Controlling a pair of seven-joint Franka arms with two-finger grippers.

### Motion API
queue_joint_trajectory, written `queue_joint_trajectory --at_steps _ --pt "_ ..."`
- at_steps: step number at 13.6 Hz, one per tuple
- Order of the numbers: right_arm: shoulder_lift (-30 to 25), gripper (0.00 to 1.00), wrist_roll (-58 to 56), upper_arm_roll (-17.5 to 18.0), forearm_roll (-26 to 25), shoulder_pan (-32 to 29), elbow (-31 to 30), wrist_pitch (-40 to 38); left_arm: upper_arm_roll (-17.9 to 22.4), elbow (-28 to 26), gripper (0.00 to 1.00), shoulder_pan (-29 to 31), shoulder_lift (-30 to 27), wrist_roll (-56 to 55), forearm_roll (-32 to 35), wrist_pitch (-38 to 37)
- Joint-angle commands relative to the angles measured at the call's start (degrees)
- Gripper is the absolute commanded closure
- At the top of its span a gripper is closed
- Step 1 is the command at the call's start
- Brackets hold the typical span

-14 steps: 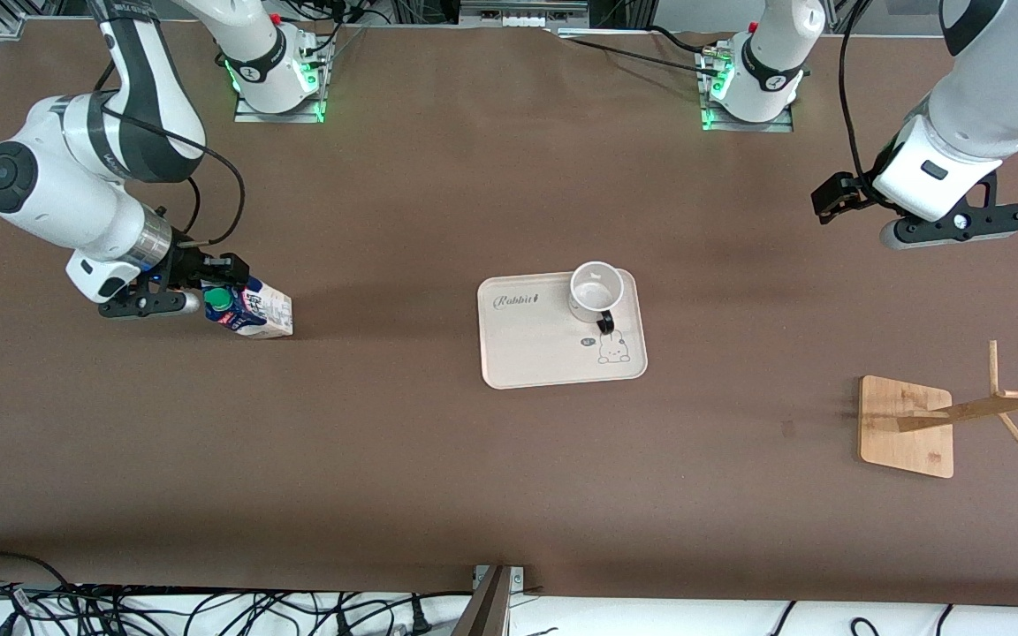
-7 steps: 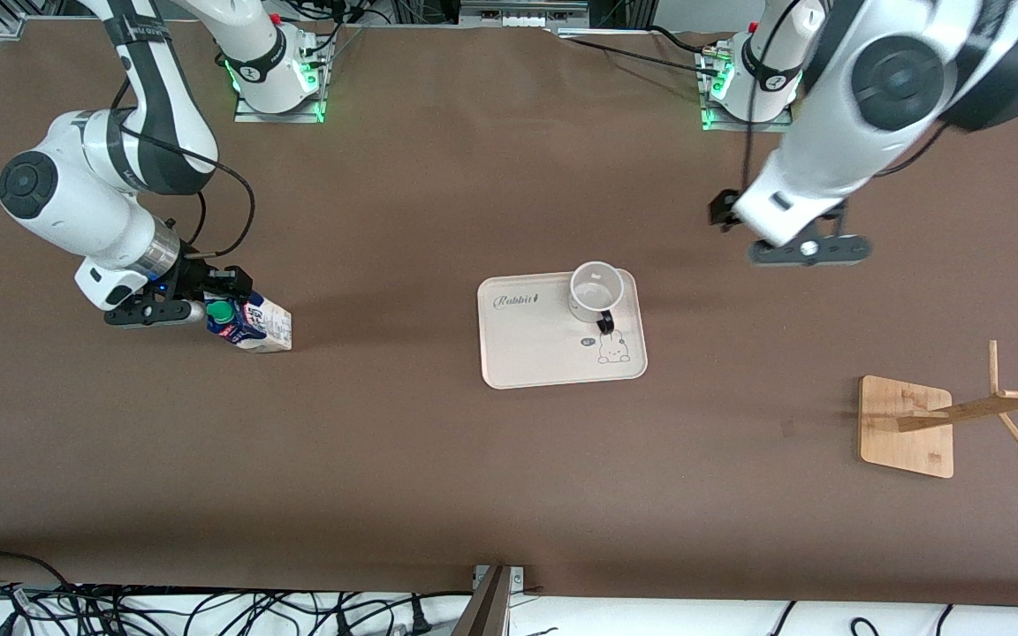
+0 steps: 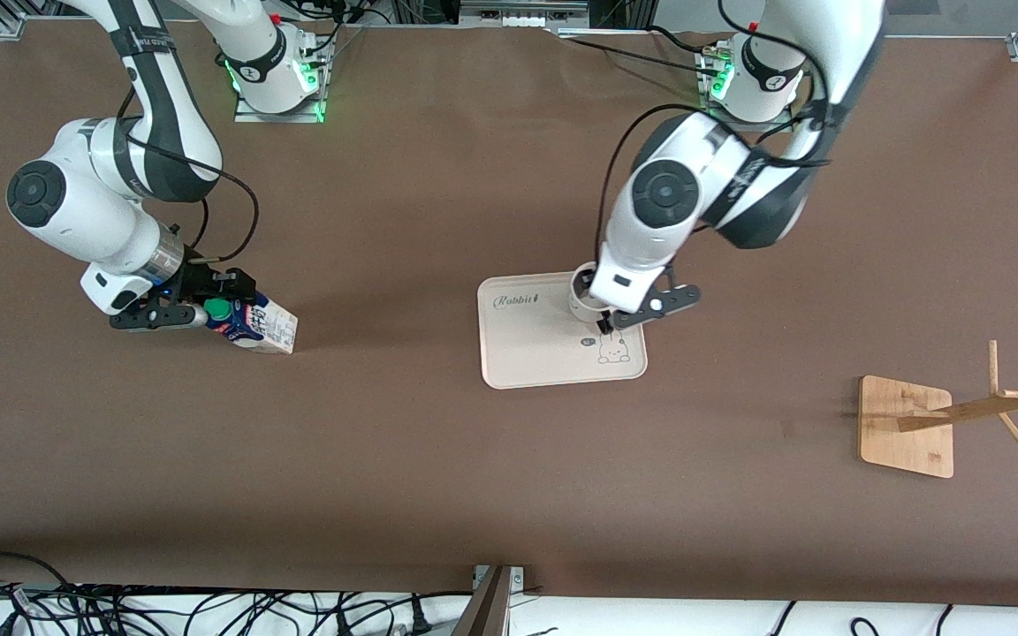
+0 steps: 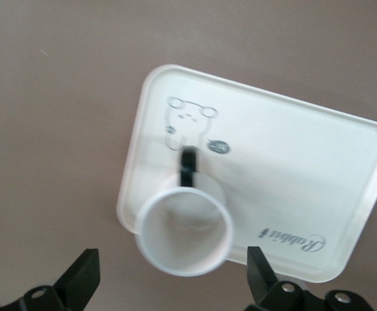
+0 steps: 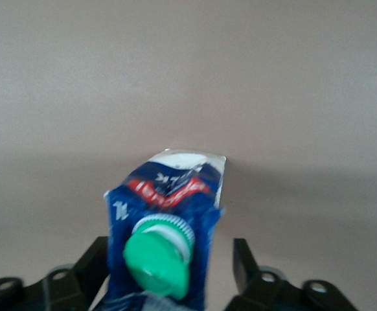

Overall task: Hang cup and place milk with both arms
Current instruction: 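Set the carton down with the right gripper while the left gripper grasps the mug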

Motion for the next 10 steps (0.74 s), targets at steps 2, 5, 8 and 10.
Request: queue_joint_trajectory --at_steps 2,5,8,10 --pt "-0.64 0.00 -0.79 -0.37 -0.88 0.27 5.34 -6.72 0.06 0.53 0.00 -2.39 5.49 -3.85 6.71 6.95" --pt "-3.09 0.00 -0.70 -0.29 -2.21 0.36 10.37 -14.99 0.06 0.44 0.00 -3.79 8.22 -4.81 6.81 8.28" --pt "-7.14 0.00 -0.79 0.07 -6.06 0.36 16.06 -25.60 0.41 1.05 0.51 -5.64 9.98 -11.32 6.90 8.54" --pt "-7.50 0.00 -0.43 0.24 -6.25 0.45 22.21 -33.97 0.41 1.67 0.87 -5.64 9.98 -11.75 7.34 8.55"
